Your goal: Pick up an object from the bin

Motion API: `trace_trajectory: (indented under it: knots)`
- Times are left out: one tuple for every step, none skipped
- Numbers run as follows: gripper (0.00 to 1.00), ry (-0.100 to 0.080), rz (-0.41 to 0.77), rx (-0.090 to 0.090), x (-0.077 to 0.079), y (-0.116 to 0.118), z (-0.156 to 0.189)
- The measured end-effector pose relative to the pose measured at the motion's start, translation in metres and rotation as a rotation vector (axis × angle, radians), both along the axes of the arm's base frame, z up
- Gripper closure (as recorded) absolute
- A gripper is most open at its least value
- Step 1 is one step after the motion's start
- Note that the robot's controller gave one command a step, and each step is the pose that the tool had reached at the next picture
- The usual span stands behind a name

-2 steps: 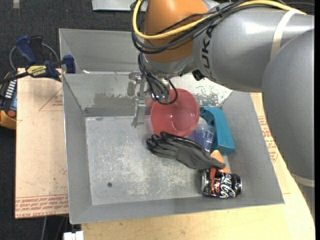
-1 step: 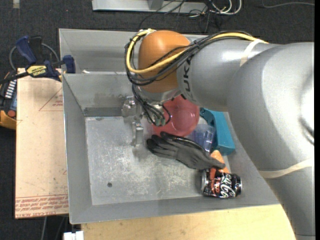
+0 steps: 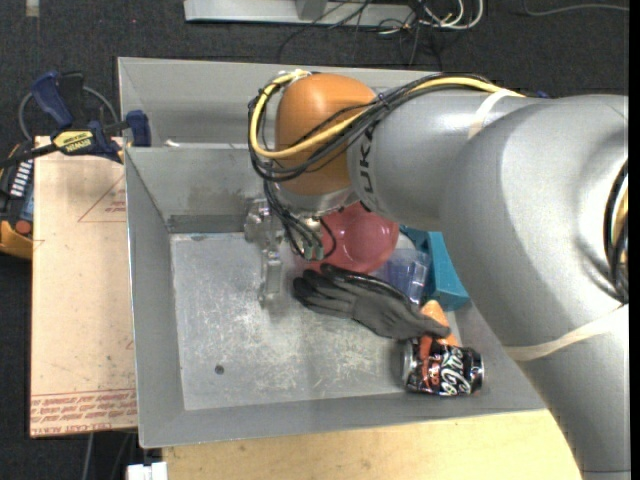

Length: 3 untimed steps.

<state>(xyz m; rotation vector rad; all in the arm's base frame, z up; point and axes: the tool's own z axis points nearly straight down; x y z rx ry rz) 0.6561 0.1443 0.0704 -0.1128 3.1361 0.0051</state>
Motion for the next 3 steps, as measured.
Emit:
trace_trajectory:
  knots:
    - [0.00,-0.001,-0.034,0.000,-0.012,-0.101,0.000]
    - [0.00,-0.005,-0.028,0.003,-0.011,-0.073,0.031]
    - [1.00,-0.002,-0.036,0.003,-0.011,-0.100,0.000]
